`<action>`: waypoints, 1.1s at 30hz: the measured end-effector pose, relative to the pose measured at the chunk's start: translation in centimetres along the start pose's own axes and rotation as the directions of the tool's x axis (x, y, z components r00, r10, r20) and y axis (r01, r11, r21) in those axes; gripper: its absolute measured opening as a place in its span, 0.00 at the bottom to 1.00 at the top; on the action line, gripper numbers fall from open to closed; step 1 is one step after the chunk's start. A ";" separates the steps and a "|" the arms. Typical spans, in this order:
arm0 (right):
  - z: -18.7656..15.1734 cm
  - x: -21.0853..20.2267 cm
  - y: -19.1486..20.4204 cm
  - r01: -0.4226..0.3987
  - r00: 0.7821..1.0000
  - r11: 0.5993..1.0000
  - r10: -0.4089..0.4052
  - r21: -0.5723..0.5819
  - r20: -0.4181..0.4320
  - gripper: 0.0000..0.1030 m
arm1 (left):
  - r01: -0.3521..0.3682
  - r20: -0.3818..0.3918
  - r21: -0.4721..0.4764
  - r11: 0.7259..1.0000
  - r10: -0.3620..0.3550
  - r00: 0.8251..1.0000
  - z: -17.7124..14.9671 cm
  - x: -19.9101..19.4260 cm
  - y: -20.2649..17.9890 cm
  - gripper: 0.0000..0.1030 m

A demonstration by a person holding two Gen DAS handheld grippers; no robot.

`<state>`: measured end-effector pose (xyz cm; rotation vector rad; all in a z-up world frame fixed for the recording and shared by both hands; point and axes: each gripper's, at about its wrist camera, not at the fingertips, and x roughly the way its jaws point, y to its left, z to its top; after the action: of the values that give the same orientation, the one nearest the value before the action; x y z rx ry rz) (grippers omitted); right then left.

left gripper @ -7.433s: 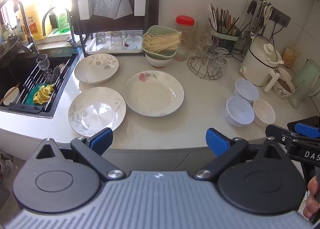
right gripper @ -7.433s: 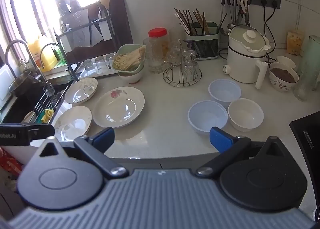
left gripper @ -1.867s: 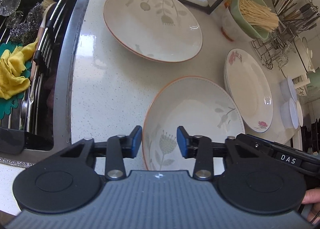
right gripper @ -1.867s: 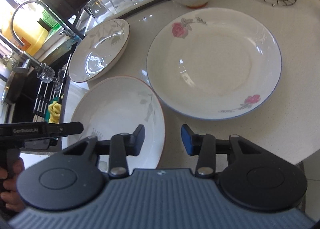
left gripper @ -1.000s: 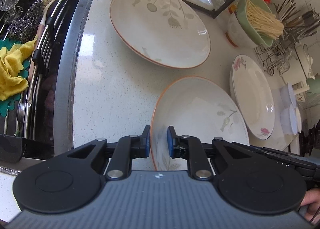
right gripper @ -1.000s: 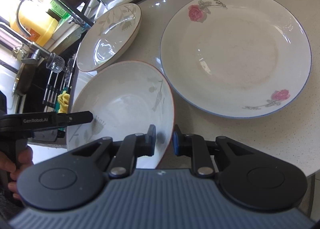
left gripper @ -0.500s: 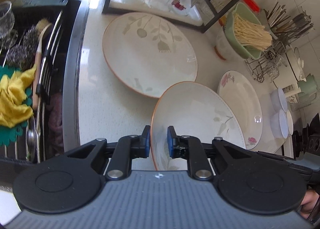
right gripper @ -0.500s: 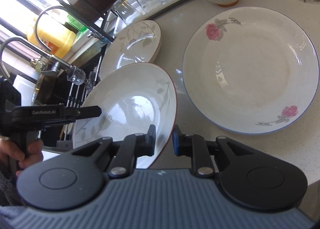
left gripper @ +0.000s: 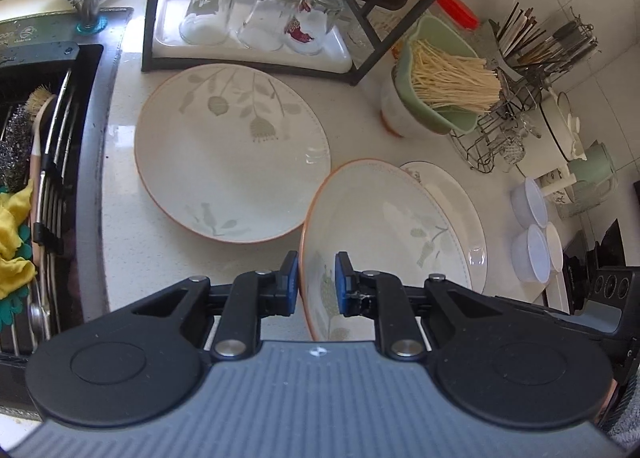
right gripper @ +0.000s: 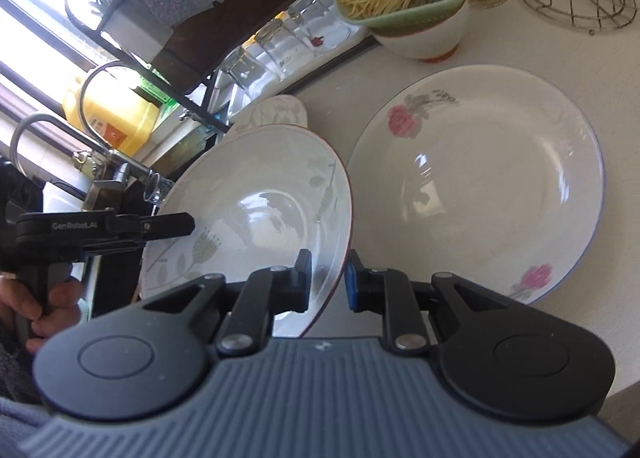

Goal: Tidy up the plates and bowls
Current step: 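Lift the leaf-pattern plate with both grippers and lower it onto the rose plate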

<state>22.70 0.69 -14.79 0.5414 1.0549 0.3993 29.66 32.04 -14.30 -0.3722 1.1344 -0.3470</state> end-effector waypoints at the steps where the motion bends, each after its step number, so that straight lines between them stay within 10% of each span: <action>1: 0.3 -0.1 -0.4 -0.004 1.000 1.000 0.004 -0.003 -0.004 0.20 | -0.001 -0.004 -0.005 1.000 0.001 1.000 0.0 0.2 -0.3 0.20; 33: 4.0 -2.3 -11.0 0.060 0.996 0.998 -0.058 0.018 -0.061 0.20 | -0.059 -0.093 -0.036 0.998 0.055 0.994 0.2 9.9 -8.7 0.20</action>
<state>25.88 -10.27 -18.18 0.5169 1.1313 0.3555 32.95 19.94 -18.28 -0.3597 1.2411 -0.2948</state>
